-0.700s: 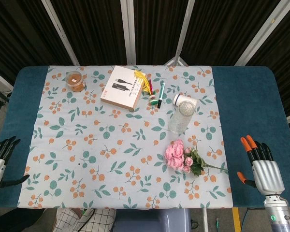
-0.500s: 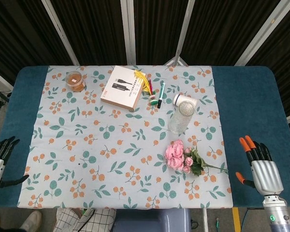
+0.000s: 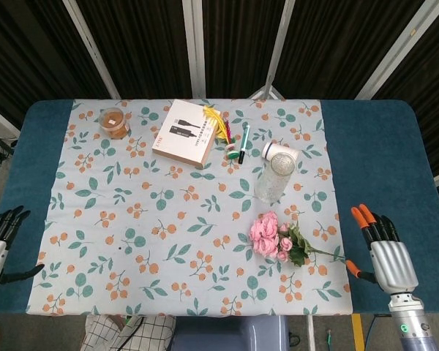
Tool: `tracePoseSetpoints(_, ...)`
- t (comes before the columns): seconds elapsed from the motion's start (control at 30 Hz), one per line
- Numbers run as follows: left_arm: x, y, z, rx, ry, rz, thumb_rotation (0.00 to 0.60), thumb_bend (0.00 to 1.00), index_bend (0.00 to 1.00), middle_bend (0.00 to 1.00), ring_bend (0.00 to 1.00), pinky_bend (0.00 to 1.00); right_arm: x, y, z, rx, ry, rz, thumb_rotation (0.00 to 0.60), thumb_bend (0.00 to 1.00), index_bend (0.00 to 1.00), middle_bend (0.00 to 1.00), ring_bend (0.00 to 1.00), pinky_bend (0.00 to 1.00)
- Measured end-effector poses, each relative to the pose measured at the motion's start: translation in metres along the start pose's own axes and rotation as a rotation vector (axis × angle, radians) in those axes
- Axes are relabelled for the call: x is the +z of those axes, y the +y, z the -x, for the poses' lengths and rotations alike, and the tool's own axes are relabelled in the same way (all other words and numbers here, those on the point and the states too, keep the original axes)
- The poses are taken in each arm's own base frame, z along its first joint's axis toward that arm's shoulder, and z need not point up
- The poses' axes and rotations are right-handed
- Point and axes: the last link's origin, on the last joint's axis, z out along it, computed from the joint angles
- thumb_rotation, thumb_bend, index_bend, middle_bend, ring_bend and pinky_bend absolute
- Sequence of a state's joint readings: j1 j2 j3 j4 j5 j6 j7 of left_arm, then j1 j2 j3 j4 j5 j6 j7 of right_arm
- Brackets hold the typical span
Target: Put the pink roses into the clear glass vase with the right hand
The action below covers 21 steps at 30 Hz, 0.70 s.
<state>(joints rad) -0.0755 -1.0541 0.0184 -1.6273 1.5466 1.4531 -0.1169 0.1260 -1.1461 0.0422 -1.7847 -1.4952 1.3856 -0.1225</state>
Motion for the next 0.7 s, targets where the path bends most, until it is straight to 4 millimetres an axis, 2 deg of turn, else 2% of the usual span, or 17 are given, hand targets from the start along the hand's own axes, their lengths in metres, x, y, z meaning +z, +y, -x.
tracePoseSetpoints(0.2, 0.000, 0.001, 0.000, -0.003, -0.004, 0.003, 0.600, 0.00, 0.00, 0.00, 0.00, 0.00, 0.008, -0.016, 0.015, 0.077, -0.125, -0.011, 0.600, 0.27, 0.00, 0.00, 0.00, 0.00)
tracePoseSetpoints(0.37, 0.000, 0.001, 0.000, -0.006, -0.005, 0.005, 0.600, 0.00, 0.00, 0.00, 0.00, 0.00, 0.021, -0.034, 0.036, 0.133, -0.241, -0.019, 0.600, 0.27, 0.00, 0.00, 0.00, 0.00)
tracePoseSetpoints(0.53, 0.000, 0.001, 0.000, -0.009, -0.009, 0.006, 0.600, 0.00, 0.00, 0.00, 0.00, 0.00, 0.037, -0.055, 0.057, 0.146, -0.270, -0.049, 0.600, 0.27, 0.00, 0.00, 0.00, 0.00)
tracePoseSetpoints(0.7, 0.000, 0.001, 0.000, -0.013, -0.013, 0.005, 0.600, 0.00, 0.00, 0.00, 0.00, 0.00, 0.053, -0.066, 0.076, 0.150, -0.289, -0.043, 0.600, 0.27, 0.00, 0.00, 0.00, 0.00)
